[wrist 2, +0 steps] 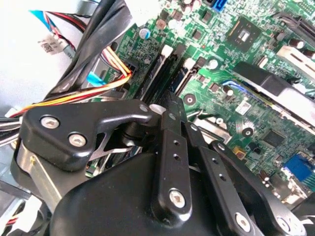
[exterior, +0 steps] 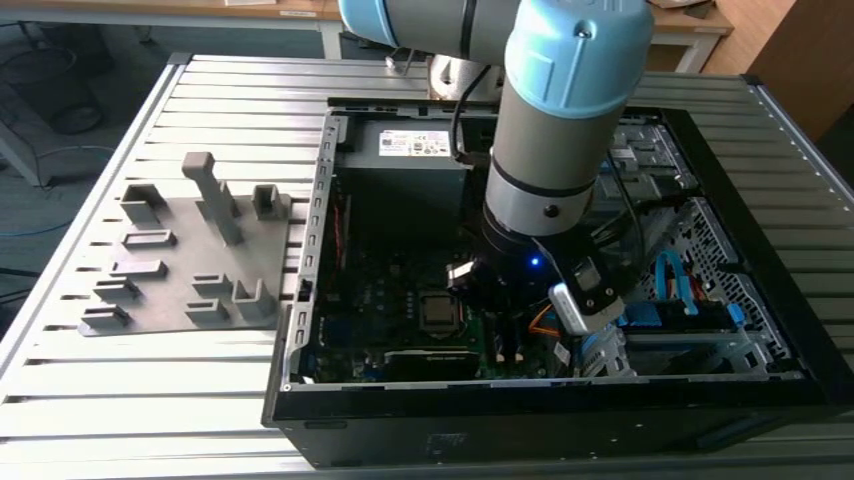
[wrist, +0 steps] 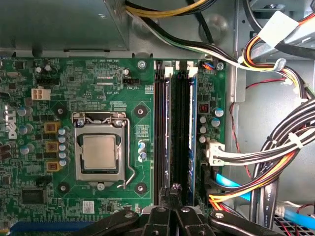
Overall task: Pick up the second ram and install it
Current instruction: 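Press down the second ram until it locks into place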
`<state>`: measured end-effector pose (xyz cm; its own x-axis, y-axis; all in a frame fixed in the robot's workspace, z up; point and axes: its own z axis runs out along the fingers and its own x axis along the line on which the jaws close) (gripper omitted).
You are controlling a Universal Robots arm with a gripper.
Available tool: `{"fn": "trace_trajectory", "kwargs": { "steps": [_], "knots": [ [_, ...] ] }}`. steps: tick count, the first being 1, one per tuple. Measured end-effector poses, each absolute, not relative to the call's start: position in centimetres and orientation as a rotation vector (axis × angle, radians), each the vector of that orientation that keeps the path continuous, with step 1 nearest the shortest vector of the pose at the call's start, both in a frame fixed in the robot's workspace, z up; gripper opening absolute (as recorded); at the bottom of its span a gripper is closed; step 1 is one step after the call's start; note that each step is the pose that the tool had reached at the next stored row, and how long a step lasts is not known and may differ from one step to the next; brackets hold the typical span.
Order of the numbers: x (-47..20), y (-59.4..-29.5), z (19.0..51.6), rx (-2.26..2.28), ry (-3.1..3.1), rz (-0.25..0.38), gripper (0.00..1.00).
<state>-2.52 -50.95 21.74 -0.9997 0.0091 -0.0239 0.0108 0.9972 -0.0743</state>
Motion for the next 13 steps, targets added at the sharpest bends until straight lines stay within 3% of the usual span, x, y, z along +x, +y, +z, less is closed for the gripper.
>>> {"fn": "trace_trajectory", "kwargs": {
  "steps": [13],
  "knots": [
    [-2.5,-49.8,23.1,0.015,3.116,-0.118,0.1]
  ]
}}
